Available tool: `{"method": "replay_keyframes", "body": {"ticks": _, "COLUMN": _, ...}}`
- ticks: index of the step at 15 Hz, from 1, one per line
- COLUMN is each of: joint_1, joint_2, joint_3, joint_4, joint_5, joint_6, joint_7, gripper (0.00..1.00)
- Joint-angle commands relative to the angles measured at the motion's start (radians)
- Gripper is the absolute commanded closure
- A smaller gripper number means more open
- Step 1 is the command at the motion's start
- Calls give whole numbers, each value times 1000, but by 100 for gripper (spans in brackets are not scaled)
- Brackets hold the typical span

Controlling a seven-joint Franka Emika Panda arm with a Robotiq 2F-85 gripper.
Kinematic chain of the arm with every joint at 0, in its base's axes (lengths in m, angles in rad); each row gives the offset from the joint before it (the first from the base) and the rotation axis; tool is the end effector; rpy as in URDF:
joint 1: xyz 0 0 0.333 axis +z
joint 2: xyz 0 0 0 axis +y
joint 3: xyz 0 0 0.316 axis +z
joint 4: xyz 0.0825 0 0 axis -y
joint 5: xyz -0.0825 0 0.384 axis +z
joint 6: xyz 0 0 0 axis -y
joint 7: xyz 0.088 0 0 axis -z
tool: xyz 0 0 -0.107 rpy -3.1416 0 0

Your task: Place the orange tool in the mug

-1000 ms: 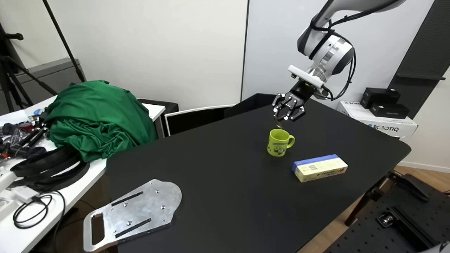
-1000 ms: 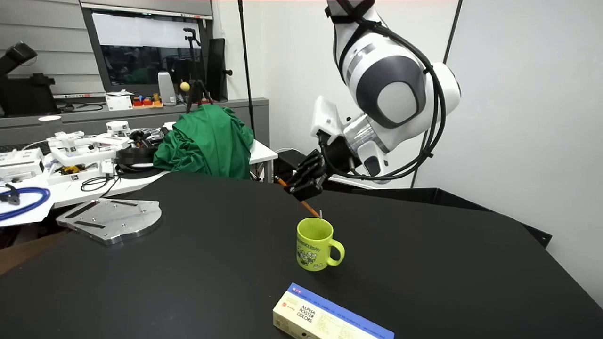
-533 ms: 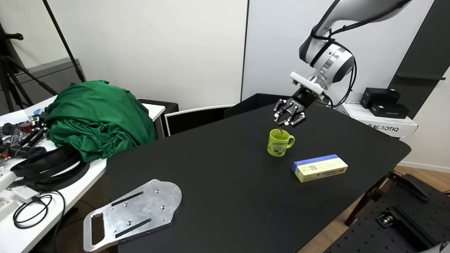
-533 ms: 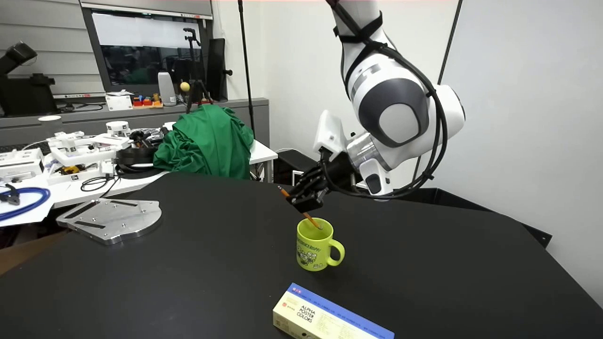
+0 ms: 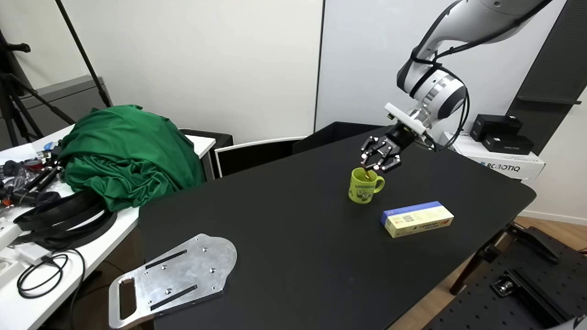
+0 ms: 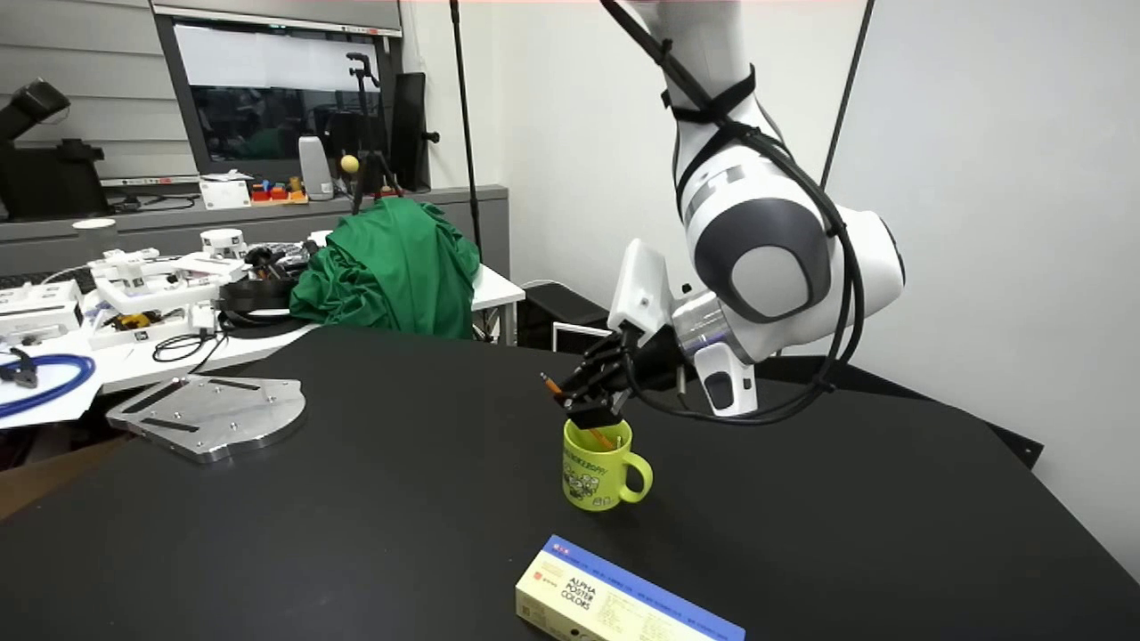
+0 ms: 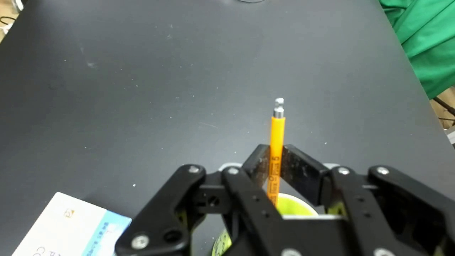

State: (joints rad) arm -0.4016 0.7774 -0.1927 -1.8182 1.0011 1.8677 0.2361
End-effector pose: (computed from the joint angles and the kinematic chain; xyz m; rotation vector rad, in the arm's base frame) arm 0.5119 -0.2687 0.0937 -1.7082 1.5678 0.6065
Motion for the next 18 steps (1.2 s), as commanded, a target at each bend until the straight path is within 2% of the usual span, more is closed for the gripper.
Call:
{"method": "replay_keyframes", "body": {"ticks": 1, "joint_1": -11, "joint_2": 58, "joint_3": -3, "joint_4": 50, "joint_5": 48, "joint_6": -20, "joint_7": -14, "gripper": 96}}
{"method": "replay_keyframes", "body": {"ticks": 4, "joint_1": -3, "joint_2": 78, "joint_3": -3, "joint_4": 60, "joint_5": 52, "joint_6": -18, "joint_7": -24, "gripper": 96}}
{"method": "replay_keyframes", "body": {"ticks": 5, "joint_1": 6, "joint_2": 72, "joint_3": -2, "joint_4": 59, "joint_5": 45, "joint_6": -16, "joint_7": -28, "gripper": 57}}
{"method": "replay_keyframes", "body": {"ticks": 6, "joint_1": 16, "joint_2": 63, "joint_3": -1, "joint_4": 55, "joint_5": 39, "joint_6": -12, "joint_7": -33, "gripper": 56}}
{"method": "replay_keyframes", "body": {"ticks": 14, "joint_1": 124, "joint_2": -89, "joint_3": 30, "joint_4": 21, "joint_5": 1, "joint_6": -24, "joint_7": -93, "gripper": 4}}
{"method": "replay_keyframes", "body": {"ticks": 15, "joint_1": 112, "joint_2": -37, "joint_3": 22, "joint_4": 52, "joint_5": 16, "joint_6": -11, "joint_7": -77, "gripper": 21}}
{"method": "replay_keyframes", "body": {"ticks": 18, "joint_1": 137, "joint_2": -69, "joint_3": 28, "joint_4": 45, "joint_5": 9, "joint_6": -15, "joint_7": -80, "gripper": 4}}
